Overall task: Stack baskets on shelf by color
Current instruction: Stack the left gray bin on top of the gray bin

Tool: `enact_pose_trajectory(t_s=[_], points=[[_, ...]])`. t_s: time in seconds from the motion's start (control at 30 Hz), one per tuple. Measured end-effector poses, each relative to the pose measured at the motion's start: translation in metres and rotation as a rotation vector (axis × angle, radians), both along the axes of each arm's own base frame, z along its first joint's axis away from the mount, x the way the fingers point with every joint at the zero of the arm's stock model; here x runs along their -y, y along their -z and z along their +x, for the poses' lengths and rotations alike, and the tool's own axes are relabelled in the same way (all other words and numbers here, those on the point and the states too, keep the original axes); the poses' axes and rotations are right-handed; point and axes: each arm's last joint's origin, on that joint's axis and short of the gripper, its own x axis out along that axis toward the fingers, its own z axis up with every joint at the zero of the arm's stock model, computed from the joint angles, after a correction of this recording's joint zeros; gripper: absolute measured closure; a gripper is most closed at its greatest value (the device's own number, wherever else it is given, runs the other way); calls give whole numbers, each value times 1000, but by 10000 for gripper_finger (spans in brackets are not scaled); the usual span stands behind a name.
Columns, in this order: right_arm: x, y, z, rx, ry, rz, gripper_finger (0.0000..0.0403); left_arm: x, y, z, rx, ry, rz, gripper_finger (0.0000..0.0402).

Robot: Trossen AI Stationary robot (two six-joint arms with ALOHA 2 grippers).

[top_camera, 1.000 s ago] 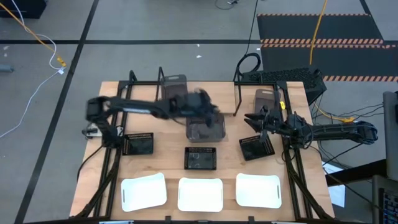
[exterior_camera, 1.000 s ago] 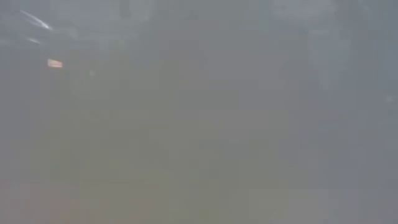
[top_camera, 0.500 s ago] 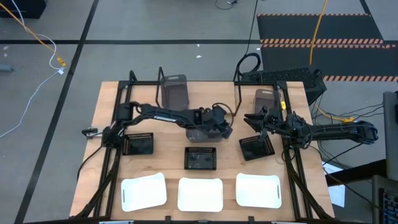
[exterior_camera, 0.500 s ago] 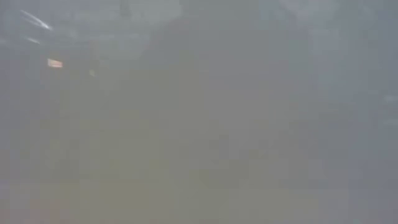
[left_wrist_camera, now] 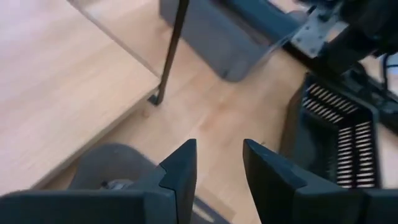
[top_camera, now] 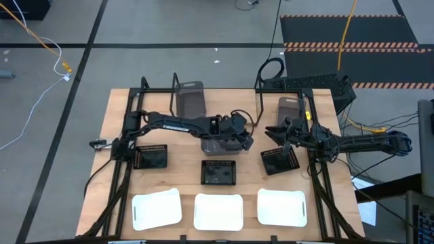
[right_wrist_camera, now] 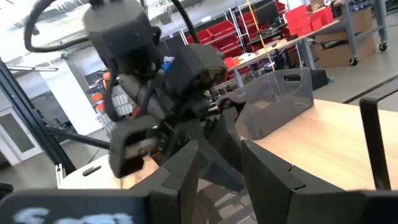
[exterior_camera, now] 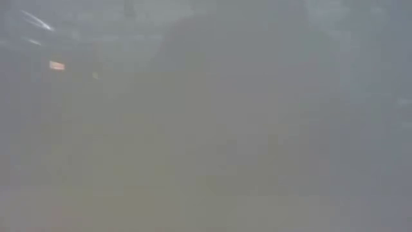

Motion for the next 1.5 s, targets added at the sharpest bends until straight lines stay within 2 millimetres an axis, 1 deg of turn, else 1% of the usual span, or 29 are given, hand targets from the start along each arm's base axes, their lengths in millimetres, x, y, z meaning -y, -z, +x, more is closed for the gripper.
enact_pose_trajectory(t_s=[0.1, 0.33, 0.53, 0.67, 0.73, 0.87, 1.0, 1.07, 1.2, 1.33, 1.43, 1.5], points=[[-1, 0, 0, 0, -8, -1, 289, 1, 11, 1, -32, -20, -2, 268], [-2, -1, 0, 14, -12, -3, 289, 0, 24, -1, -98, -69, -18, 268], [-2, -2, 0, 15, -11, -10, 289, 2, 25, -4, -129, -121, 24, 268], [-2, -2, 0, 17, -12, -8, 289, 2, 29, -2, -132, -120, 20, 272], [-2, -2, 0, 19, -12, -6, 289, 2, 30, -2, -125, -114, 6, 282], [-2, -2, 0, 21, -12, -3, 289, 5, 37, 3, -113, -90, -20, 315], [-2, -2, 0, 21, -13, -3, 289, 8, 46, 3, -153, -52, -50, 347], [-2, -2, 0, 21, -17, 0, 289, 8, 53, -2, -213, -40, -65, 364], [-3, -2, 0, 20, -24, -2, 289, 8, 49, -1, -201, -37, -70, 395], [-3, -2, 0, 20, -24, -3, 289, 10, 48, -1, -197, -3, -107, 392], [-3, -2, 0, 18, -24, -3, 289, 12, 46, -1, -199, 76, -129, 388], [-3, -2, 0, 18, -24, -5, 289, 13, 43, -1, -201, 139, -114, 388]])
